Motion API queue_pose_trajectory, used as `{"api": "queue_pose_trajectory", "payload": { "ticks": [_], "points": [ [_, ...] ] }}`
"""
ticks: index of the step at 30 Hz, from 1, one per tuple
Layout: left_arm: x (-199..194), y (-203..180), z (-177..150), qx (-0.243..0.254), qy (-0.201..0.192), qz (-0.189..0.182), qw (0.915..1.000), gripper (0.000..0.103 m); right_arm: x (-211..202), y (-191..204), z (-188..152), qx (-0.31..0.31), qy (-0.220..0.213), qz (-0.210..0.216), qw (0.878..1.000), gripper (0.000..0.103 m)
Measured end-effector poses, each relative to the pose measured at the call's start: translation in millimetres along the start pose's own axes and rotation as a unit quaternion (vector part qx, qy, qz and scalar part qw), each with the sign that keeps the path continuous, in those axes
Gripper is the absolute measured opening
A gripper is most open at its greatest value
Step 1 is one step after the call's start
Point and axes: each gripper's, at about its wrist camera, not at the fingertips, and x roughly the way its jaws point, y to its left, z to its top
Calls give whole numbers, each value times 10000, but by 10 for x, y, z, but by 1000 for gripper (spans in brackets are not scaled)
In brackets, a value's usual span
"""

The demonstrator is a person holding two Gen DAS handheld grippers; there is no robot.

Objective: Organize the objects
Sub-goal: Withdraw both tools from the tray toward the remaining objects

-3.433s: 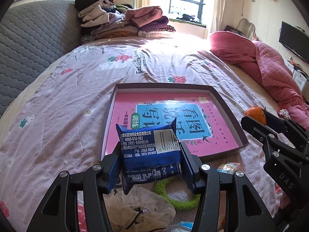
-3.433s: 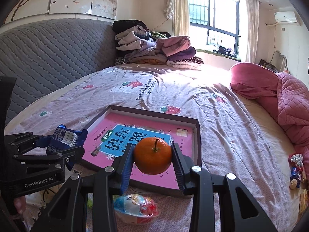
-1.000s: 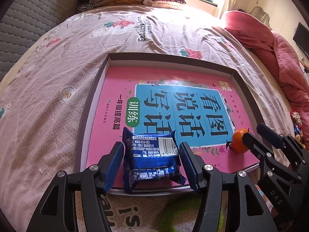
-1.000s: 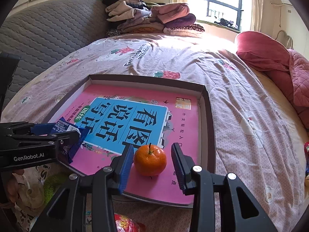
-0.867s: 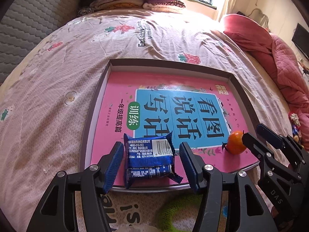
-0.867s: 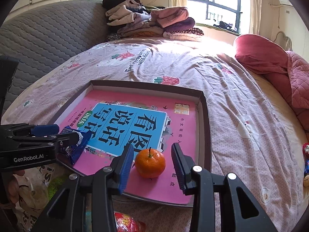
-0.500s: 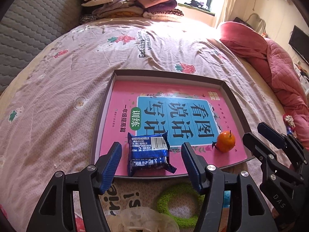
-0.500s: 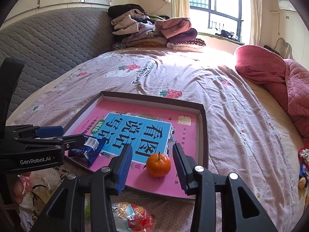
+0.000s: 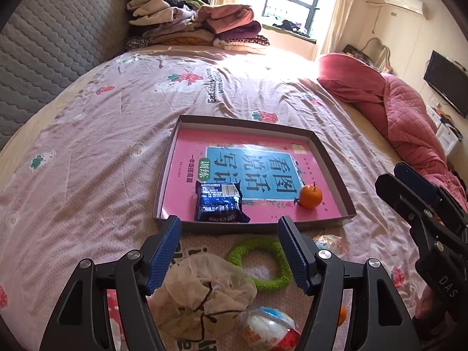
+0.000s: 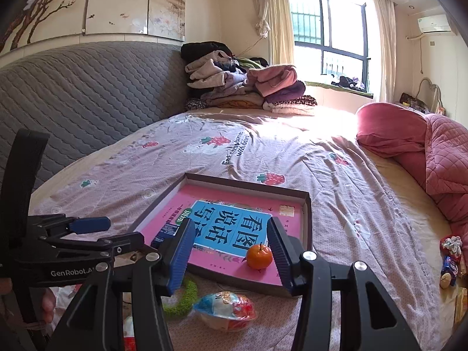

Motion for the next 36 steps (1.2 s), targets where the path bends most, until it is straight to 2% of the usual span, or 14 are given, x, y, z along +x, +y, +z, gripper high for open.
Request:
{"api": "queue_pose_trajectory", "payload": {
  "ticks": [5,9,16,36],
  "points": [
    [-167,-19,-115,24,-109,80,9999,70,-188,96,-27,-52,-108,39,9999,51],
    [-236,7,-209,-26,-49,-24,10000,70,-264,109,-57,21,-118,55,9999,51],
    [-344,4,-349,7,-70,18,10000,70,-409,122,-148,52,-106,51,9999,51],
    [-501,-99,-622,164,-19,-15,9999,70,-611,231,-585,-62,270,-67,9996,51]
  ]
}}
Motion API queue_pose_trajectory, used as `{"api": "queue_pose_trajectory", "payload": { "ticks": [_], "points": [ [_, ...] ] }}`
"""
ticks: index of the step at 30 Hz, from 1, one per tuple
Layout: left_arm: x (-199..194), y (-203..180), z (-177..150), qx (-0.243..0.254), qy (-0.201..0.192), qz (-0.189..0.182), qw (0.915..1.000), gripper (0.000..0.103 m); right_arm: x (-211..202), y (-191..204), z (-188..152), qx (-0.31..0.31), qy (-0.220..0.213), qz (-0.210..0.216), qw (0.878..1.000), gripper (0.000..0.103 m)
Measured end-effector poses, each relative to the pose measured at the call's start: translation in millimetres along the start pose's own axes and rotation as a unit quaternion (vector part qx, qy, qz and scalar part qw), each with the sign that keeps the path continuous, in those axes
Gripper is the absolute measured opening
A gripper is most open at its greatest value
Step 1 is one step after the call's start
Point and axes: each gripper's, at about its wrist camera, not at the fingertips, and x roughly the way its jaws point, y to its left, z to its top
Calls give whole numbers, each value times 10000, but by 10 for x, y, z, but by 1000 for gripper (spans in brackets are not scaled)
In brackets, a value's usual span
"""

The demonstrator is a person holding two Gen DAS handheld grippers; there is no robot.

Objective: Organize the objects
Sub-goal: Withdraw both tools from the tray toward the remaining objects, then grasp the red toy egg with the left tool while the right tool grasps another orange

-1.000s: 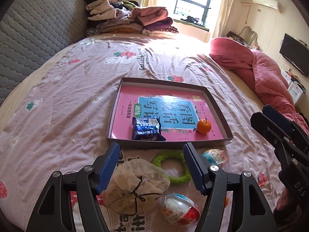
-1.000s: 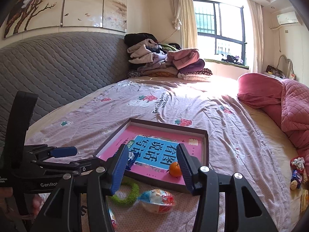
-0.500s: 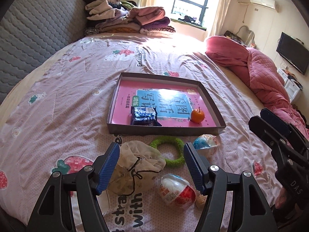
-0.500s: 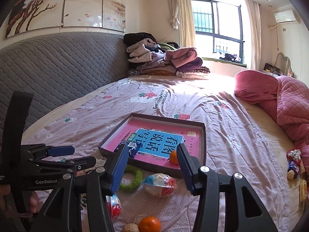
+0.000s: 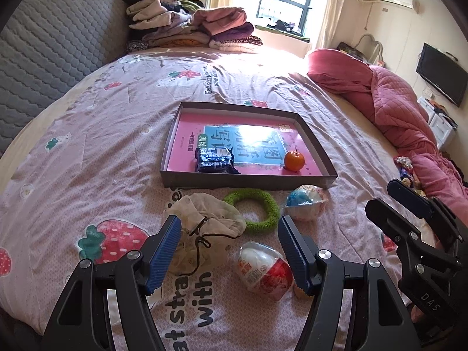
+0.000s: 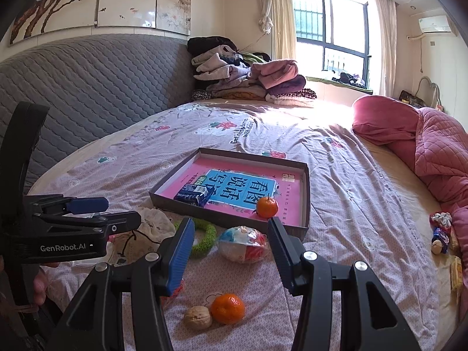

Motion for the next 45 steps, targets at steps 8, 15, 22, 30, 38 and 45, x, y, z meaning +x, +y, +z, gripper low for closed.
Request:
{"api": "queue_pose_trajectory", "payload": {
  "ticks": [8,15,22,30,38,45],
  "points": [
    [-7,-66,-67,48,72,-30,10000,70,-36,6,-79,12,86,-30,10000,51],
    [1,-114,-118,89,129,-29,9999,70,-60,-16,-139,29,156,-63,9999,51],
    [73,-178,-178,130,269,-59,9995,70,-45,-62,-233,56,277,-104,9995,51],
    [126,-229,-239,241,360,-43,9991,70,10,-81,-345,40,457,-128,9989,51],
    [203,-219,-348,266,521,-11,9983,70,32,-32,-453,-41,587,-117,9982,51],
    [227,-253,-393,269,558,-44,9981,70,95,-39,-545,-42,745,-146,9971,51]
  ]
}}
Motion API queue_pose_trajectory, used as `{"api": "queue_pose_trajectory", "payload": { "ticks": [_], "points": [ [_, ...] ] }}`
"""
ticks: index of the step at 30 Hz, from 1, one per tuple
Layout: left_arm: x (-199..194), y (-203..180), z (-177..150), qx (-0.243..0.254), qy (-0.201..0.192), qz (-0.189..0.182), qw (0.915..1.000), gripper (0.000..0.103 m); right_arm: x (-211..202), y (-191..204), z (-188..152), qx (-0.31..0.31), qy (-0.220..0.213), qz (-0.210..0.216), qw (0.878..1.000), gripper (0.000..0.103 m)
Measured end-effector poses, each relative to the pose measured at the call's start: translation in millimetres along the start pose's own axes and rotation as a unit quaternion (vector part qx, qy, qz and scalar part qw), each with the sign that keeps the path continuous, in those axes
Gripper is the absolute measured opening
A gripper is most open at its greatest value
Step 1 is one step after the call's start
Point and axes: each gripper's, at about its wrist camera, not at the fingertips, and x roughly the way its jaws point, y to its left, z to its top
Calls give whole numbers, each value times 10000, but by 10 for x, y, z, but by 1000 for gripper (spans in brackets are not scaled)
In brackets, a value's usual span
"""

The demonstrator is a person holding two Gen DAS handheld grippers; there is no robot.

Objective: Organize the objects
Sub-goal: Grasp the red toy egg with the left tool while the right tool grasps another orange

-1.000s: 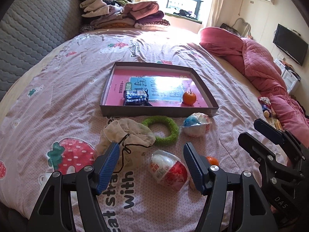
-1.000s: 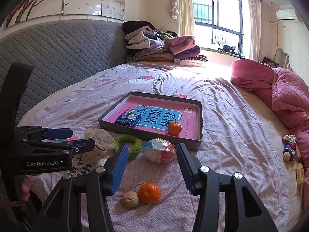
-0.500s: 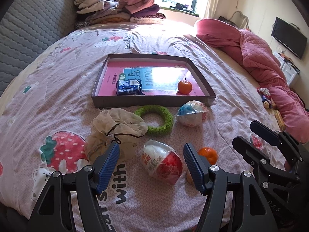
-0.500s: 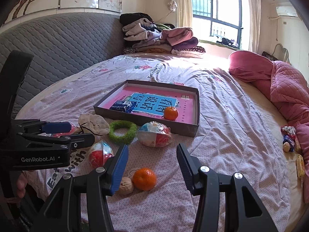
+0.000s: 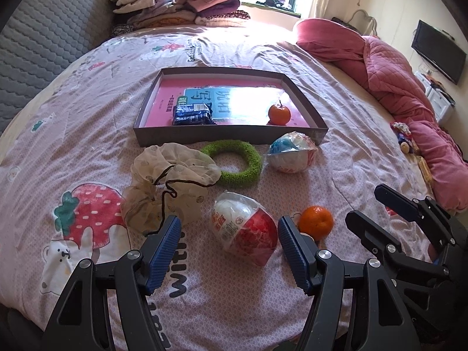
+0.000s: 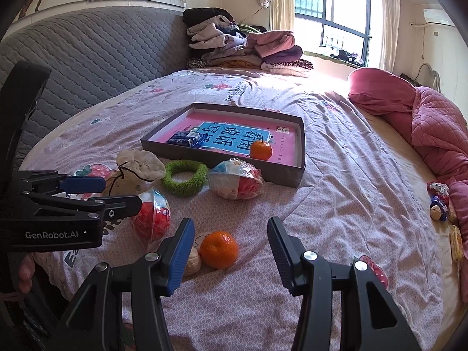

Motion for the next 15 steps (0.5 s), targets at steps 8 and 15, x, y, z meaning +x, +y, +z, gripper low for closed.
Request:
{"api": "queue_pose_trajectory", "payload": {
  "ticks": [8,15],
  "points": [
    [84,-74,15,-29,27,9,10000,70,122,-16,-50,49,129,-38,9999,51],
    [203,-150,73,-69,65,88,9999,70,256,-55,-78,177,247,-23,9995,51]
  ]
}}
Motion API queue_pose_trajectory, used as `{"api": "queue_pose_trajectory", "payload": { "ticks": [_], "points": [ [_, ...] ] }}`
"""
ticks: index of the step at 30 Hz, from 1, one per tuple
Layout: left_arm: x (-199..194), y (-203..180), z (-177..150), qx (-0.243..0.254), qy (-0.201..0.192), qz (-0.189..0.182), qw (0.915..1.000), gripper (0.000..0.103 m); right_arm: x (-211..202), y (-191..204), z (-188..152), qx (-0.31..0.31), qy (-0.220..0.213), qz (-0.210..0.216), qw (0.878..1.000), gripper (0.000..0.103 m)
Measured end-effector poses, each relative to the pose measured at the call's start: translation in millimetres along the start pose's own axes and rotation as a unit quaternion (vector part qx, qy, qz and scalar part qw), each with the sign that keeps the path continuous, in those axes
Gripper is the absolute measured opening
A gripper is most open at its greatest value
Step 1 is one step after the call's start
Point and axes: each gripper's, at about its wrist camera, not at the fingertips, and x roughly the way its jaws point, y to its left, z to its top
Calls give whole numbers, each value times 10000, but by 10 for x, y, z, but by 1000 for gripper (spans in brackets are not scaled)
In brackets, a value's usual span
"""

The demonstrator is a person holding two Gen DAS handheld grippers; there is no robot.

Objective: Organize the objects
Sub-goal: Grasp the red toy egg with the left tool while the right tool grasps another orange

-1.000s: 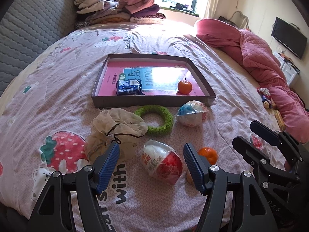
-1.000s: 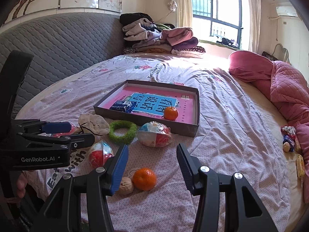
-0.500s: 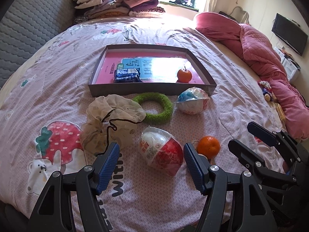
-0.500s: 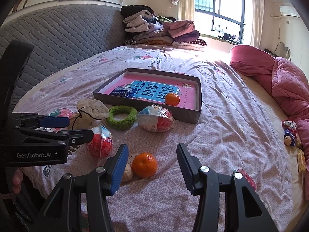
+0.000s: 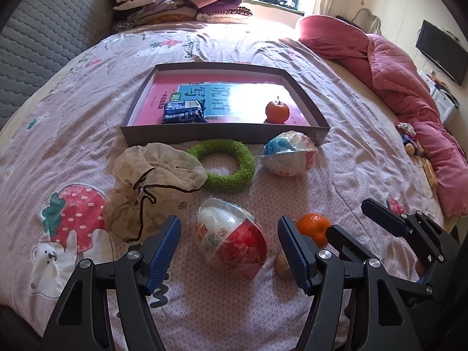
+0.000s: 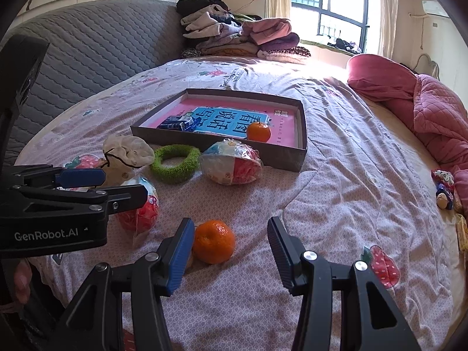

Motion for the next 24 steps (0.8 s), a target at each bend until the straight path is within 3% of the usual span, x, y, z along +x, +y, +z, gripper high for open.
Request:
{"api": "queue_pose_trajectory", "payload": {
  "ticks": [11,24],
  "points": [
    [234,-32,92,-120,174,196,9996,70,226,51,3,101,171,7,9998,51],
    [345,104,-59,-75,413,384,9984,70,365,58,-34,111,374,110,9992,51]
  ]
}}
